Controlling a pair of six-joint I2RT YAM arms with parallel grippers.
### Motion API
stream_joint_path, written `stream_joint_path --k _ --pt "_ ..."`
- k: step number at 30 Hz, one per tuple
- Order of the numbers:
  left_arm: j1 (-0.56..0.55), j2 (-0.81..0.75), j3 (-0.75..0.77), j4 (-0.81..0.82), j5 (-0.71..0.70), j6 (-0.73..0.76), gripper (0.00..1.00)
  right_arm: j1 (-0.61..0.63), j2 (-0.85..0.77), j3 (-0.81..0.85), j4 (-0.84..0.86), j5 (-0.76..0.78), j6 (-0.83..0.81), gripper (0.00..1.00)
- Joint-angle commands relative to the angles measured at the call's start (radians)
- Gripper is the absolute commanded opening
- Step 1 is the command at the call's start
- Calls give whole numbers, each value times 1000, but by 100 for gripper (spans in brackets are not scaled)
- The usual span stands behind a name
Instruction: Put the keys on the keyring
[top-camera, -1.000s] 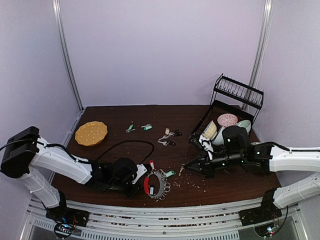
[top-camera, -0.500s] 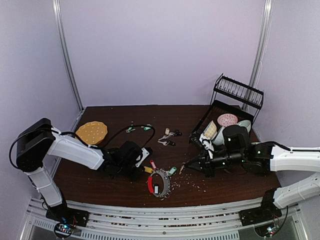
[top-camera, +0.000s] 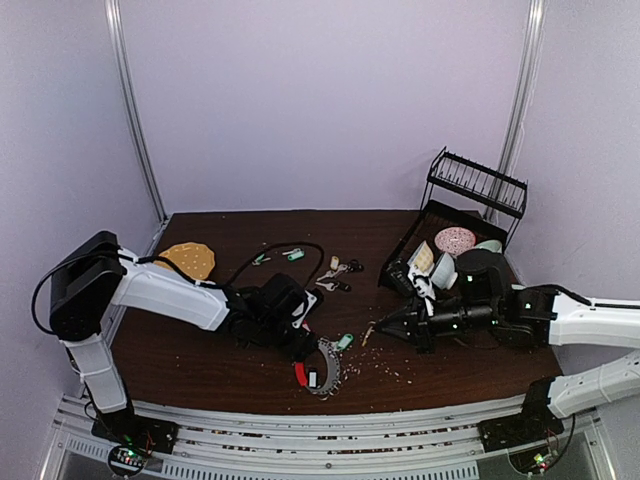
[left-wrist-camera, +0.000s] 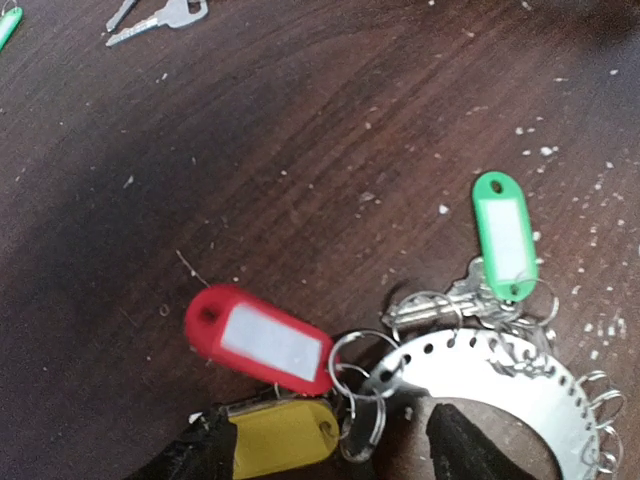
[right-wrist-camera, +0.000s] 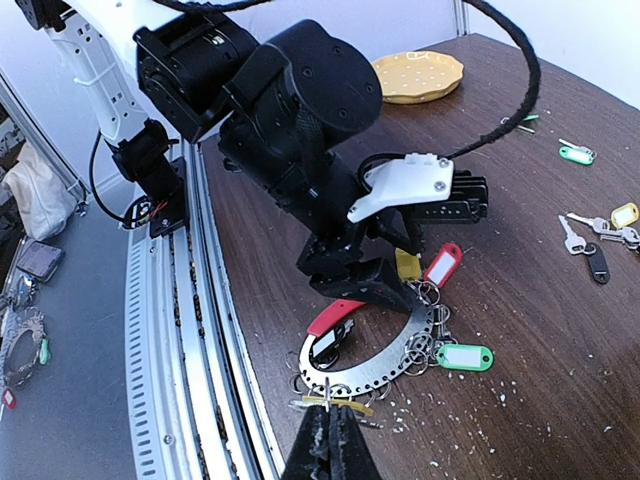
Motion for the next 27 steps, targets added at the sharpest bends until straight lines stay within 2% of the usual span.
stream_joint_path --k 1,6,11,17,20,23,27 --pt "-22 72 78 -112 -47 -10 64 -3 -35 -22 18 22 15 0" --pt "-37 51 57 -145 -50 9 64 -3 -34 -22 11 20 11 0" --pt "-37 85 67 -200 -13 98 56 -3 -27 -21 22 17 10 0" --pt "-35 93 82 -289 14 246 65 -3 -42 -22 6 21 11 0" --pt "-34 108 71 -310 -75 280 64 -3 -45 -28 17 22 13 0" --pt "-14 147 105 -319 -229 338 56 -4 -42 -24 21 19 13 0" --pt "18 212 175 -220 -320 474 53 -3 -52 -17 7 22 12 0"
